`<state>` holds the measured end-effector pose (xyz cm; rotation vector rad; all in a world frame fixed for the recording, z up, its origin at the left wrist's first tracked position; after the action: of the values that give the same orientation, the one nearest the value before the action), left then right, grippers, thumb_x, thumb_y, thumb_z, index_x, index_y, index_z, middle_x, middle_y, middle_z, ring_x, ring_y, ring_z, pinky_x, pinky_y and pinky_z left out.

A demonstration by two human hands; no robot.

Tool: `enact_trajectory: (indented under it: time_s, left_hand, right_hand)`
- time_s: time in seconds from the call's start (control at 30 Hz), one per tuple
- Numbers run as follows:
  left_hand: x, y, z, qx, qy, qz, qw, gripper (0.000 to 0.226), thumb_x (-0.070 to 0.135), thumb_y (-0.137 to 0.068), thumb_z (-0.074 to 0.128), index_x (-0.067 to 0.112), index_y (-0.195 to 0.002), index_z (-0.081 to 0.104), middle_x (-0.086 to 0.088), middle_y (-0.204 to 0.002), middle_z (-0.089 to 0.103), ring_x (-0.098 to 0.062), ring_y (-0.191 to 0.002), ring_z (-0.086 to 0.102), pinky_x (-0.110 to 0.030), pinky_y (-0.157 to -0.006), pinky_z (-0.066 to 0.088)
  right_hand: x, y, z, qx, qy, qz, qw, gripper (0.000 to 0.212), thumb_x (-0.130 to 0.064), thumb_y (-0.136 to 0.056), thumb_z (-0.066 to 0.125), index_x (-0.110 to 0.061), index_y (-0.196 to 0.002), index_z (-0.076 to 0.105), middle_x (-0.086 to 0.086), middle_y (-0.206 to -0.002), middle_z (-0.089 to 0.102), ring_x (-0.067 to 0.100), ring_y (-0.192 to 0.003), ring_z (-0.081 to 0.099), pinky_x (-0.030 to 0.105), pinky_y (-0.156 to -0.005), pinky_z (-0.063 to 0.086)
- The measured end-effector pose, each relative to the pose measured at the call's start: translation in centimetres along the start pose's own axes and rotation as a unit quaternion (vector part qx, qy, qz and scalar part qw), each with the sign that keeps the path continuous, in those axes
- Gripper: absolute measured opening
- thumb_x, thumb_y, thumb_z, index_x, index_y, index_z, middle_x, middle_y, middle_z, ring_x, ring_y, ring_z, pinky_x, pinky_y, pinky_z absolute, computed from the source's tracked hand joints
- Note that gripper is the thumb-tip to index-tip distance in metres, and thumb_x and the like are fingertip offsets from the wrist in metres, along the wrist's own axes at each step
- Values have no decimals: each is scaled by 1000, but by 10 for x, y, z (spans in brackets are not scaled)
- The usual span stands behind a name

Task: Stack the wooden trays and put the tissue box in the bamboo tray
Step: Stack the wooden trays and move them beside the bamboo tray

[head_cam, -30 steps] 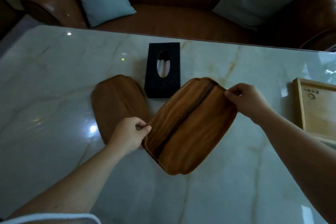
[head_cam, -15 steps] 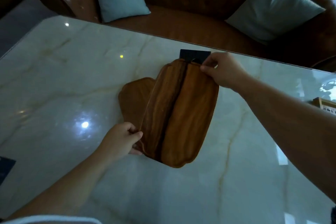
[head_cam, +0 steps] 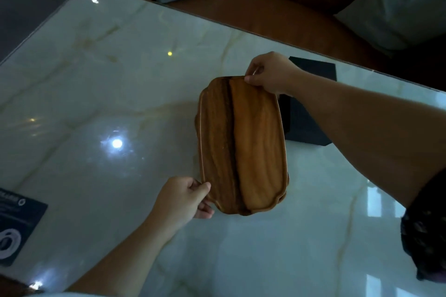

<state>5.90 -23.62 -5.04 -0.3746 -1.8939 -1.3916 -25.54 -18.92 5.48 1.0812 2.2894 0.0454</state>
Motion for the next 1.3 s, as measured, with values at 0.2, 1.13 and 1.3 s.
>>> enact_trajectory:
  time_s: [0.2, 1.13, 1.3]
  left_hand:
    - [-4, -6, 6, -5, 1, -10, 1000, 32, 16, -92, 59, -14, -80, 60, -17, -56, 70, -35, -56, 72, -30, -44, 58]
    - [-15, -19, 41, -68, -152, -20, 986, 34, 25, -94, 51, 5, -68, 59, -7, -49, 66, -29, -49, 70, -32, -45, 56]
    - [-16, -18, 37, -60, -163, -17, 985, 33, 25, -93, 50, 6, -68, 58, -8, -49, 66, -30, -49, 70, -35, -47, 58]
  right_hand:
    - [-7, -26, 27, -26, 35, -13, 999, 14, -34, -89, 65, -23, -97, 69, -2, -100, 60, 15, -91, 57, 29, -71, 44]
    - [3, -39, 74, -45, 102, -81, 990, 17, -32, -94, 54, -24, -103, 66, -5, -99, 56, 16, -89, 53, 32, -70, 41]
    - [5, -38, 73, -31, 100, -88, 991, 16, -32, -95, 53, -23, -101, 65, -5, -96, 55, 15, -87, 53, 31, -68, 39]
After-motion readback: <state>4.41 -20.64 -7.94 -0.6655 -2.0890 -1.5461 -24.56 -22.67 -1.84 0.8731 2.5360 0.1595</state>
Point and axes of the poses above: each hand's wrist, its own y-axis away from the middle knuckle, its own z-axis out of the palm, x = y × z, the point moved 10 cm from there along -y, towards the middle knuckle
